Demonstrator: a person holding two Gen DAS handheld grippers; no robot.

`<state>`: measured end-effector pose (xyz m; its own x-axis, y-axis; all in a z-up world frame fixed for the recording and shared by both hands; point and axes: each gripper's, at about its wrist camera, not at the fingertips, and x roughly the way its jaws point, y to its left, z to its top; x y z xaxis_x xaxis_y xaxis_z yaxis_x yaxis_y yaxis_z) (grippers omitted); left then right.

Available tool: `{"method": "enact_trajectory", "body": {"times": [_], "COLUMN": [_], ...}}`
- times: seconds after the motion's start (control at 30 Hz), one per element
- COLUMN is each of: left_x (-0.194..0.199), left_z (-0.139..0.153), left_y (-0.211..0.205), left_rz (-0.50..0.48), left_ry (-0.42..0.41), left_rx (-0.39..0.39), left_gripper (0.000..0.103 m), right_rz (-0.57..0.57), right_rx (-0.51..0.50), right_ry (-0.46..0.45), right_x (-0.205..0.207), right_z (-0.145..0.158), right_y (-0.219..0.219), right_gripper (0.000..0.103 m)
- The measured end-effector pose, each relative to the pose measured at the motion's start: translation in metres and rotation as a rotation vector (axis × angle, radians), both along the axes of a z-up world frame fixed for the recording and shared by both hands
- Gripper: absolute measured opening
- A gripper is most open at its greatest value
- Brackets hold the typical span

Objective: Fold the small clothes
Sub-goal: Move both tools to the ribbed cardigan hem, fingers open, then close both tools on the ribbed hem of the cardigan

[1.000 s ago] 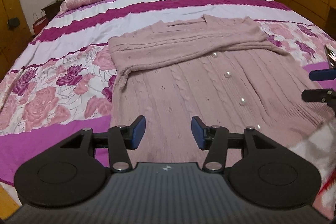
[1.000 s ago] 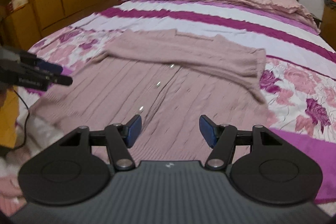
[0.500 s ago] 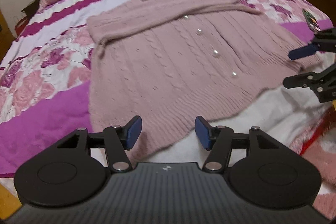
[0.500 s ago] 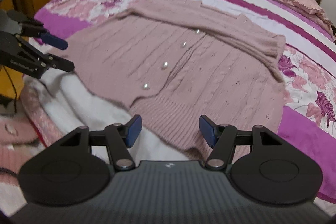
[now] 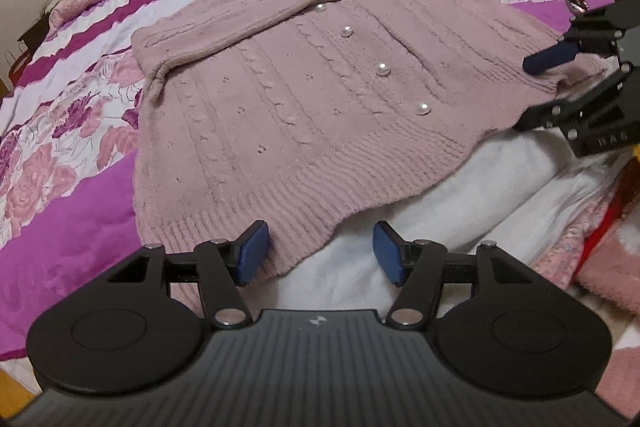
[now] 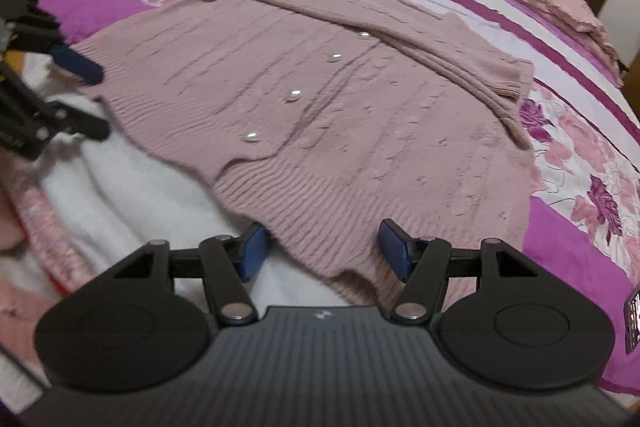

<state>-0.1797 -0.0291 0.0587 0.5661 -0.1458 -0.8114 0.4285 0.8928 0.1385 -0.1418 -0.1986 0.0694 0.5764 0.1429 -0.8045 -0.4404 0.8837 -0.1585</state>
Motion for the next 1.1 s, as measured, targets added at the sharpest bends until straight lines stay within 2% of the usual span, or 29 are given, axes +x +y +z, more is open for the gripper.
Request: {"method": "enact_trajectory", "body": {"times": [0.07, 0.2, 0.37, 0.57, 0.9, 1.1], "left_x": [0.005, 0.017, 0.03, 0.03, 0.025, 0.021], "left_z": [-0.003, -0.004, -0.01, -0.023, -0.038, -0.041], "left_y": [0.002, 0.01, 0.018, 0.016, 0.017, 0.02], "left_rz": [0.015, 0.065, 0.119, 0.09, 0.086, 0.087], "left_ry": [-0.011, -0.023, -0.051, -0.075, -0.134, -0.166], "left_rx": [0.009, 0.0, 0.026, 0.058, 0.055, 0.03], "left_gripper": [0.072, 0.073, 0.073, 0.074, 0.075, 0.075], "right_rz": [-0.024, -0.061, -0.106, -0.142, -0.138, -0.163], "right_rx": [-0.015, -0.073, -0.076, -0.042, -0.043, -0.006], "right_ry": [-0.018, -0.057, -0.076, -0.048, -0.11, -0.146], "right_x": [0.004, 0.007, 0.008, 0.007, -0.001, -0.004], "right_z": [-0.002, -0.004, -0.001, -0.012, -0.023, -0.028], "right_y": [-0.001, -0.004, -0.016, -0.028, -0.026, -0.03], "right_gripper": [0.063, 0.063, 0.063, 0.063, 0.064, 0.066]}}
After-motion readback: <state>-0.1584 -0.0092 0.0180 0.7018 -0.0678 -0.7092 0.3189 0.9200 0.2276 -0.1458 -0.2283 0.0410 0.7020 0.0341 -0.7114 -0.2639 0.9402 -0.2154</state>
